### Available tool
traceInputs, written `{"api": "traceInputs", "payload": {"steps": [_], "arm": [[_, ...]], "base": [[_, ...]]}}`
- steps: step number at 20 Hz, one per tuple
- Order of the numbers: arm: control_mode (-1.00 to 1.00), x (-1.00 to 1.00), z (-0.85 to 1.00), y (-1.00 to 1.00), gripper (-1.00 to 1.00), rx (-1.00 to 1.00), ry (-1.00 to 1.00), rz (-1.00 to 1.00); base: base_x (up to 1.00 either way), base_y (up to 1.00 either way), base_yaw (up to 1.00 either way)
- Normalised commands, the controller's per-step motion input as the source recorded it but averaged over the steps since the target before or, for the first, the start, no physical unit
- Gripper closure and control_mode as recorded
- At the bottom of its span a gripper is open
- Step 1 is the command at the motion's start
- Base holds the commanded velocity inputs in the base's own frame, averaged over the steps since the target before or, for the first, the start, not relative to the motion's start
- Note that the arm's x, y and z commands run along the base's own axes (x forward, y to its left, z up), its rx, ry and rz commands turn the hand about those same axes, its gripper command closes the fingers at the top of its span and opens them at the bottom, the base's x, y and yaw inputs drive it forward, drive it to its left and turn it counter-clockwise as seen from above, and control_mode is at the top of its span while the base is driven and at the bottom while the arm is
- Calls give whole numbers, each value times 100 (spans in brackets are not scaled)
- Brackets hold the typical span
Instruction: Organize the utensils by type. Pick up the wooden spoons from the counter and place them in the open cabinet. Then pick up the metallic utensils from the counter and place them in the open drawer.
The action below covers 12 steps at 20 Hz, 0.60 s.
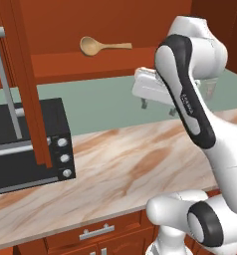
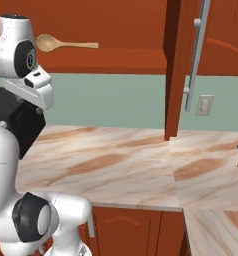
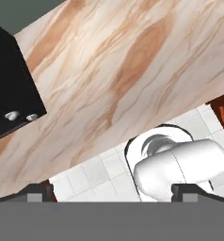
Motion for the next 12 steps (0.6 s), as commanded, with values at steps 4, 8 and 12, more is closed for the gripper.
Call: {"api": "traceInputs", "payload": {"steps": [4,8,12], "arm": [[-100,-21,-84,-28,-100,-10,-8,1],[-100,-8,-86,-15,-100,-9,-7,0],[-100,0,-66,-4,-100,-10,0,0]], "base": [[0,0,0],[0,0,0],[0,0,0]]}}
